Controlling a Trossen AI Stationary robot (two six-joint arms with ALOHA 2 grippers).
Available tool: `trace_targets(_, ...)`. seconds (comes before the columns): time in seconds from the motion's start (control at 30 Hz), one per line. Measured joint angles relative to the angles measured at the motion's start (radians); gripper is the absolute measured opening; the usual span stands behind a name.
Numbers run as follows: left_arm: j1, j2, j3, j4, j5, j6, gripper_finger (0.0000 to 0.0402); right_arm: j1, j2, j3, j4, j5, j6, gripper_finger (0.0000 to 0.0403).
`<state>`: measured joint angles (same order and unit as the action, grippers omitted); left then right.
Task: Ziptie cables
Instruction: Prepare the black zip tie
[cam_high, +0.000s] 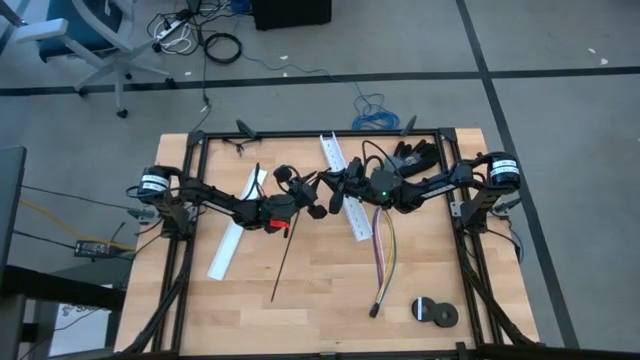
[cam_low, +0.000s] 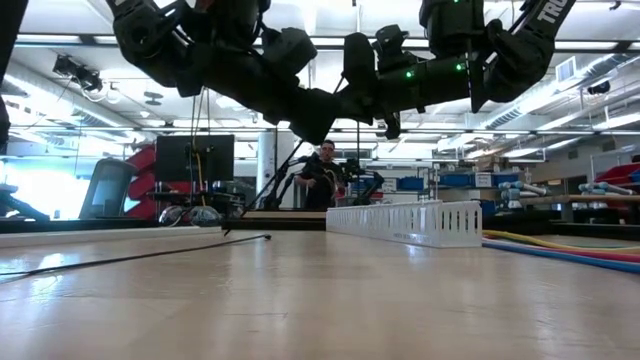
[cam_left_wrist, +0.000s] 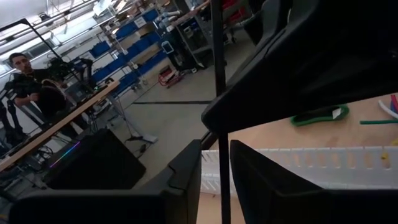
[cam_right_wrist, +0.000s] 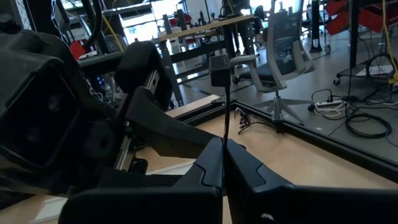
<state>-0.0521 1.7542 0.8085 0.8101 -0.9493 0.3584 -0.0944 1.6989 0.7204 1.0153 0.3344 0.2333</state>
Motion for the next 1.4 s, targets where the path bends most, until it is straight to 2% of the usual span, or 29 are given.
trace_targets(0.13,0.000,0.000,0.000,0.000,-0.001,0.000,0.0078,0.000,0.000,0.000,0.000,0.000,0.005,0.0000)
trace_targets(0.37,0.000,0.000,0.000,0.000,-0.003,-0.001,0.0010,0.000,0.000,0.000,0.001,0.000,0.010,0.0000)
trace_targets(0.8,0.000,0.000,0.000,-0.039,0.018,-0.048,0.0002,0.001,0.001,0.000,-0.008,-0.016,0.021,0.0002)
trace_targets(0.97,0.000,0.000,-0.001,-0.061,0.030,-0.056,0.0001,0.002,0.001,0.000,-0.042,-0.032,0.022,0.0026)
trace_targets(1.13,0.001,-0.026,-0.006,-0.145,0.121,-0.148,0.0001,0.008,-0.012,-0.005,-0.072,-0.069,-0.034,0.0062)
trace_targets(1.27,0.014,-0.078,-0.061,-0.180,0.172,-0.205,0.0001,0.011,-0.086,-0.047,-0.128,-0.068,-0.077,0.0085)
trace_targets(1.4,0.057,-0.156,-0.143,-0.162,0.356,-0.274,0.0001,0.010,-0.175,-0.112,-0.171,-0.058,-0.077,0.0099)
